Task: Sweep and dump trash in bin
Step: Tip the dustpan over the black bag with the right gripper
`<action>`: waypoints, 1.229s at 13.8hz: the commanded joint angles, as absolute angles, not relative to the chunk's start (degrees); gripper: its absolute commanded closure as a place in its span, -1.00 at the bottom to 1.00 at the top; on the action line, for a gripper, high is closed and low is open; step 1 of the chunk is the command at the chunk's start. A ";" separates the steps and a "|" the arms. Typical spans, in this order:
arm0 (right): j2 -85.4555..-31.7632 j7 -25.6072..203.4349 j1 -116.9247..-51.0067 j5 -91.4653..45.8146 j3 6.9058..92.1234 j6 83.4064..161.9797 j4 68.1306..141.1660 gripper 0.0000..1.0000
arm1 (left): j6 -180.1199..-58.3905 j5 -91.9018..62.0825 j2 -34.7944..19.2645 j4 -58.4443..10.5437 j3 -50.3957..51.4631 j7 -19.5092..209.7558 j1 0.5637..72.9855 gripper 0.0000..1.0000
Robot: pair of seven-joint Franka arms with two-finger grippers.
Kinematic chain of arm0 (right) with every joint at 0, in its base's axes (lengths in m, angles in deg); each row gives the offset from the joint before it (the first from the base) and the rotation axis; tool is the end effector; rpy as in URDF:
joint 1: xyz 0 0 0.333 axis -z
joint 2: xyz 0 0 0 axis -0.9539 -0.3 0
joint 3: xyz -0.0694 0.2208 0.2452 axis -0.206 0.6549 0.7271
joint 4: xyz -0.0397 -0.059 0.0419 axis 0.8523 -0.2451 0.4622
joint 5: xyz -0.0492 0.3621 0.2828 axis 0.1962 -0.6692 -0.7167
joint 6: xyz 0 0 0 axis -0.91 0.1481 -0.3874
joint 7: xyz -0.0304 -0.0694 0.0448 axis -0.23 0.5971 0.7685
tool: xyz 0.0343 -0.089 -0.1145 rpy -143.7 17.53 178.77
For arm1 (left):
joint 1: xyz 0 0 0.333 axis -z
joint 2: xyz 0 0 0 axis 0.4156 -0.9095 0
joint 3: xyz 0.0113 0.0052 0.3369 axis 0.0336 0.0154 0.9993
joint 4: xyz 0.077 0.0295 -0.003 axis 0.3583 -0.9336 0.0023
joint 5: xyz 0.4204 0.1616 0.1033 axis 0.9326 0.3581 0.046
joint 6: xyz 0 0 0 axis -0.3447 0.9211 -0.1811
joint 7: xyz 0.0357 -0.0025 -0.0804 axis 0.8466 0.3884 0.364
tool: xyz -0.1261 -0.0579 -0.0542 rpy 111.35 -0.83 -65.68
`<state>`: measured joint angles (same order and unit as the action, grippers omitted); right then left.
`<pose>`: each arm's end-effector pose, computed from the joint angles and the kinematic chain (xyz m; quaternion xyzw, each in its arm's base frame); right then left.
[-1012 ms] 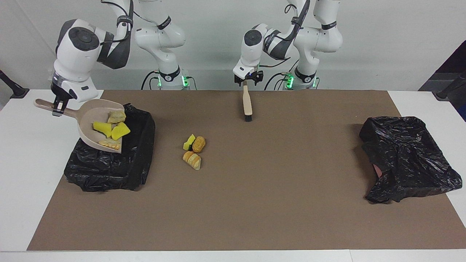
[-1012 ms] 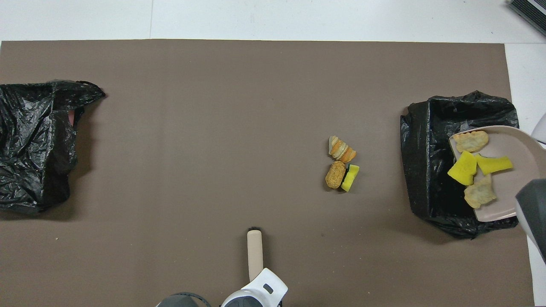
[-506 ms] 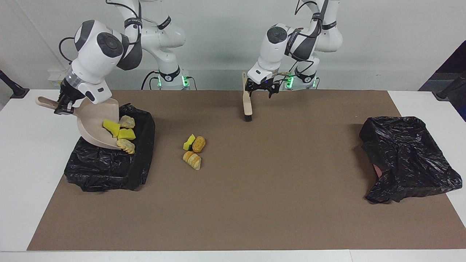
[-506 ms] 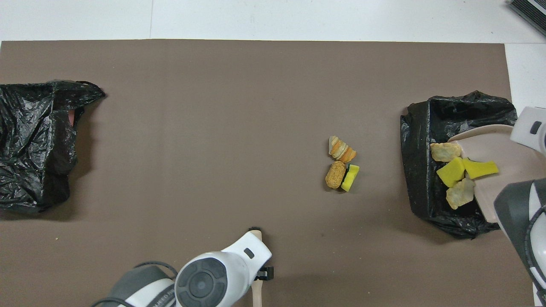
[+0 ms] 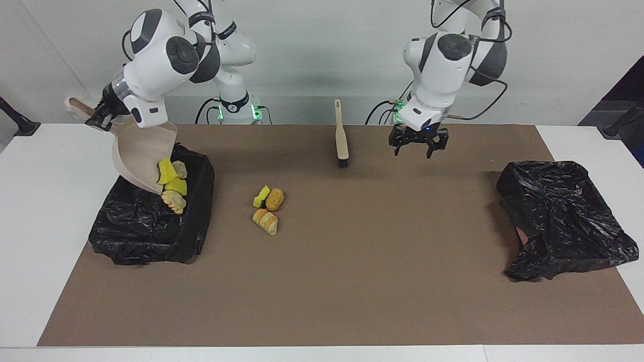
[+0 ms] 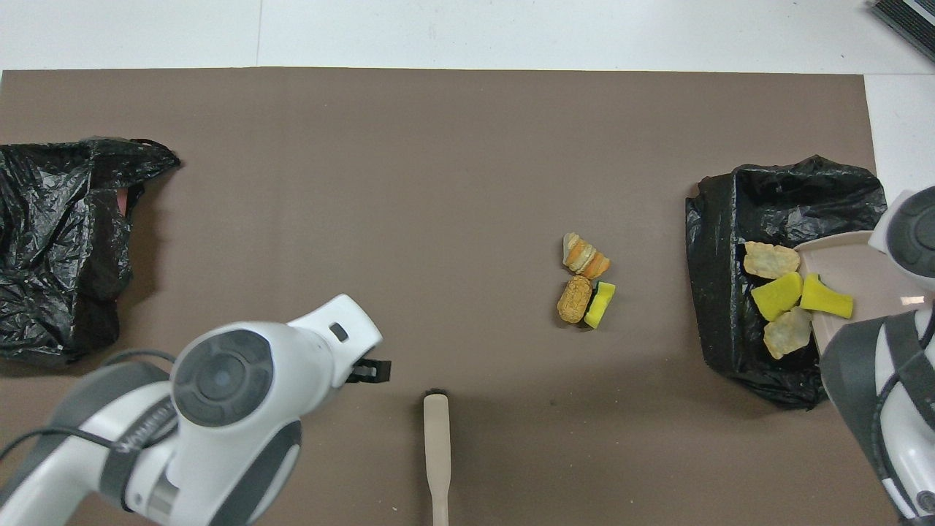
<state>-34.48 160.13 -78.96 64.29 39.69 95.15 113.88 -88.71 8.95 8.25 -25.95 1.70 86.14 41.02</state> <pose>0.5629 -0.0888 0.5483 0.6179 0.6232 -0.3715 0.3031 0.5699 -0.1922 0.4938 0.9947 -0.0999 0.0208 0.0144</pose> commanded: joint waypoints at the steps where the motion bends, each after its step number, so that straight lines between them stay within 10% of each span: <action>1: -33.43 159.40 -78.69 66.91 40.03 93.00 114.10 1.00 | -81.96 10.31 5.90 -15.07 6.35 79.70 40.73 -1.00; 9: -34.04 157.93 -78.17 61.84 39.85 92.72 110.68 1.00 | -64.29 11.55 1.08 4.63 8.04 71.42 33.88 -1.00; 17: -34.66 129.77 -78.08 35.68 40.20 92.55 104.43 1.00 | -63.49 13.48 1.33 5.18 7.78 71.33 33.26 -1.00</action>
